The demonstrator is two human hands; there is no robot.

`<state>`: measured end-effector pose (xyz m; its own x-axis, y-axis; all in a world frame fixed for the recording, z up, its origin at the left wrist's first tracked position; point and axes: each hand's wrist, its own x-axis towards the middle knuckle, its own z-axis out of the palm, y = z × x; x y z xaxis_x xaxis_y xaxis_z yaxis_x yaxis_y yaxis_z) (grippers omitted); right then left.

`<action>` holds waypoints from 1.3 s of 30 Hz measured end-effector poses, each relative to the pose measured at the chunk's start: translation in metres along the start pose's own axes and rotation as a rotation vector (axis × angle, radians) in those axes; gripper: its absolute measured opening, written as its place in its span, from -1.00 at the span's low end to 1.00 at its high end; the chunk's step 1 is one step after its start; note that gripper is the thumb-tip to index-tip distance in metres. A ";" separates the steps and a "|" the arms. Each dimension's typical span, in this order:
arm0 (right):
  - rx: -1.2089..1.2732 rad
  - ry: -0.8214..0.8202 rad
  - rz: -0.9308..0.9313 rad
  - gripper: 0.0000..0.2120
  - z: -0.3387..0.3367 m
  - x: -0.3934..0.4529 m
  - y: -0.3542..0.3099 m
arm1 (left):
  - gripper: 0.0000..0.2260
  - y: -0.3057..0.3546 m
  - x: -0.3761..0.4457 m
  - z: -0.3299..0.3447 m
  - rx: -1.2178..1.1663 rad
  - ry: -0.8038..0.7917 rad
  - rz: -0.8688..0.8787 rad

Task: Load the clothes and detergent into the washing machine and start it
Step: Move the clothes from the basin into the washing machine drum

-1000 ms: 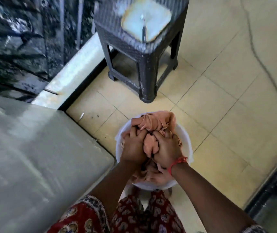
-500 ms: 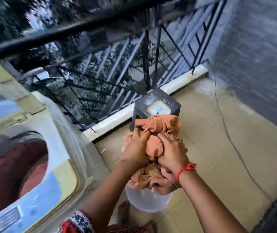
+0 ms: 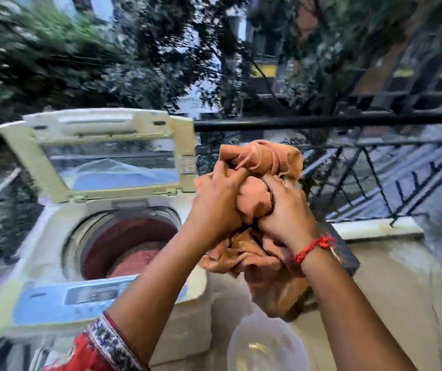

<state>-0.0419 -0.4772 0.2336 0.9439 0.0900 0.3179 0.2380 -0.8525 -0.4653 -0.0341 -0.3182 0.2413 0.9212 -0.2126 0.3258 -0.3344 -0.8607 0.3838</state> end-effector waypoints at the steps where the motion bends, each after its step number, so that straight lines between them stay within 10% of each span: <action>1: 0.007 -0.008 -0.043 -0.34 0.007 0.009 -0.018 | -0.46 -0.015 -0.003 -0.015 0.024 0.026 -0.039; 20: 0.217 -0.113 -0.414 -0.43 0.189 0.130 -0.324 | -0.45 -0.310 -0.046 -0.209 0.252 0.167 -0.369; 39: 0.042 -0.616 -0.195 -0.47 0.411 0.097 -0.184 | -0.09 -0.416 -0.075 0.011 0.068 -0.373 -0.611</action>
<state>0.0999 -0.1007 0.0107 0.8382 0.5305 -0.1266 0.4151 -0.7711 -0.4828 0.0384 0.0509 0.0478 0.9503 0.1831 -0.2518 0.2649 -0.9004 0.3450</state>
